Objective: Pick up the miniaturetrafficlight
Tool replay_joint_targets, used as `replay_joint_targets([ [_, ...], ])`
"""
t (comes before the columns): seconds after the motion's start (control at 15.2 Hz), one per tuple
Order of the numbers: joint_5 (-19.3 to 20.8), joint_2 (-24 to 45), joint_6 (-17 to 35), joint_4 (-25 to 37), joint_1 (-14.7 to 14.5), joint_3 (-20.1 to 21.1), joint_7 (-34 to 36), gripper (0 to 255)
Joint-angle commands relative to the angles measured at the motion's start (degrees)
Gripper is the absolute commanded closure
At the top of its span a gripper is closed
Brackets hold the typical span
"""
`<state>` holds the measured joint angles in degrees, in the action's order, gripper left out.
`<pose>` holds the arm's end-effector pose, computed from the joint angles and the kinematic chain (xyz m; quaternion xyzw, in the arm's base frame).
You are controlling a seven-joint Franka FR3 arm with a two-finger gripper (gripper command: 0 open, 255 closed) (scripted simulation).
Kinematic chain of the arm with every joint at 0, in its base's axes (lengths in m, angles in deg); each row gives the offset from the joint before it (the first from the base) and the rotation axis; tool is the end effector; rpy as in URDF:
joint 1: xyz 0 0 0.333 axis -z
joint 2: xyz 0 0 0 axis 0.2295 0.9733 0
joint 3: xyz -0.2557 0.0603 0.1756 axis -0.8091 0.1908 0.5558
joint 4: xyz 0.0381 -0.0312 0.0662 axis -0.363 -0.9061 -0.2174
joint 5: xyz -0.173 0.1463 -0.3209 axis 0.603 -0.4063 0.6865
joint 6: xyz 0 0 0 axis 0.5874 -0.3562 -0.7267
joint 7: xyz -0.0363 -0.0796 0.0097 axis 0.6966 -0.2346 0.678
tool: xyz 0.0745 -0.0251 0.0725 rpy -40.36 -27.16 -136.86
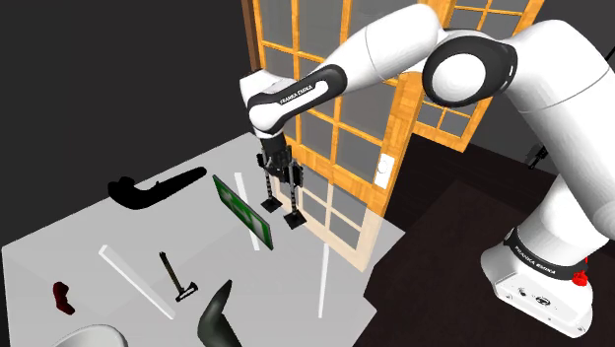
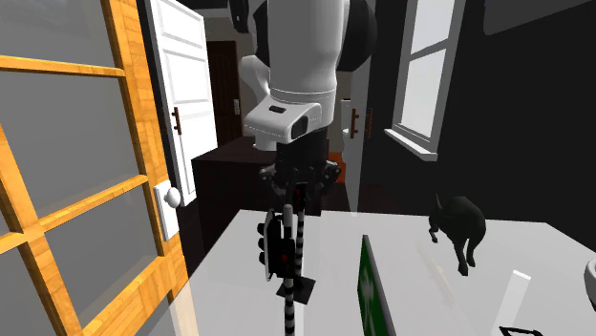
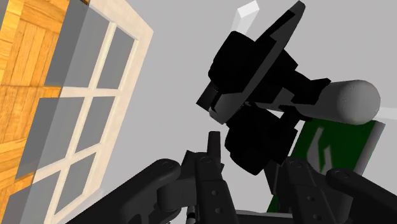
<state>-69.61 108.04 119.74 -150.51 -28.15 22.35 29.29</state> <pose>0.6827 0.2467 0.2017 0.9731 0.1947 -0.1223 0.0097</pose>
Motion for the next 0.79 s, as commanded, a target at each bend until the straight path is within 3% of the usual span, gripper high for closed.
replay_joint_targets([
  [0.0,-0.1,-1.0,-0.9,-0.1,0.0,0.1,0.0,255],
  [0.73,-0.4,-4.7,-5.5,0.8,0.2,0.3,-0.1,255],
])
